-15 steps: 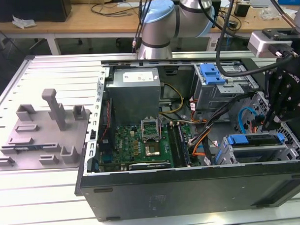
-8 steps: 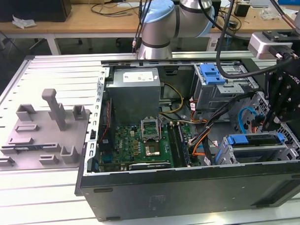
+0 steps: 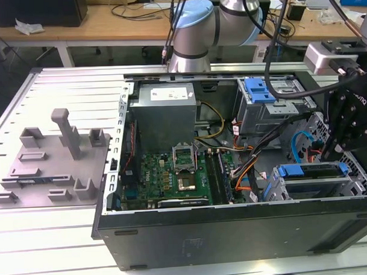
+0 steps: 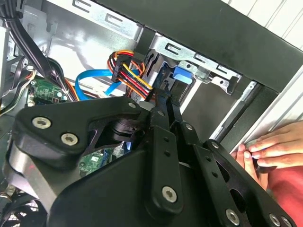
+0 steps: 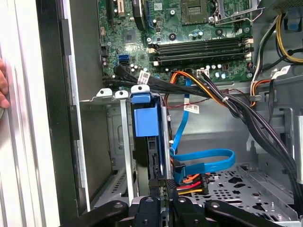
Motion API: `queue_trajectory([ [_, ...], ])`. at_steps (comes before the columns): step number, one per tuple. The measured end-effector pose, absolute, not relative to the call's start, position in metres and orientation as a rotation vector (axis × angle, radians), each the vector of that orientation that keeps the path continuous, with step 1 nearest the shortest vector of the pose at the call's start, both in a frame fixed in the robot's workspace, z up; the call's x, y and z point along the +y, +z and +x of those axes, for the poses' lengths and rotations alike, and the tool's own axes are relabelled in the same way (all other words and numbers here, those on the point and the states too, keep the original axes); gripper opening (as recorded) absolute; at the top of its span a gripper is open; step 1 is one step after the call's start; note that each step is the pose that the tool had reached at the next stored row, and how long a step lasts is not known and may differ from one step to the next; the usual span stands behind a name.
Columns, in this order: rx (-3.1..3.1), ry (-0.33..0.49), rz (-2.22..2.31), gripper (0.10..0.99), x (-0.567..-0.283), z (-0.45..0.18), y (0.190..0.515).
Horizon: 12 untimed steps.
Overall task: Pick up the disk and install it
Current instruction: 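Insert the first disk wire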
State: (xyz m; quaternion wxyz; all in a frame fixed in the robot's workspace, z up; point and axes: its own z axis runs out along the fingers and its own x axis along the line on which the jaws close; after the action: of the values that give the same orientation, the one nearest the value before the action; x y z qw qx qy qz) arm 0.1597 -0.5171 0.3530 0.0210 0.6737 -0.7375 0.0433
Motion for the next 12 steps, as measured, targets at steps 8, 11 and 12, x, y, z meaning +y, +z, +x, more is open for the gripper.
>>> queue_trajectory([
  [8,-2.286,0.134,2.089,0.169,-0.5174,0.1597,0.3506],
  [11,-2.284,0.134,2.091,0.169,-0.5174,0.1597,0.3505],
  [12,-2.282,0.135,2.094,0.169,-0.5174,0.1596,0.3505],
])
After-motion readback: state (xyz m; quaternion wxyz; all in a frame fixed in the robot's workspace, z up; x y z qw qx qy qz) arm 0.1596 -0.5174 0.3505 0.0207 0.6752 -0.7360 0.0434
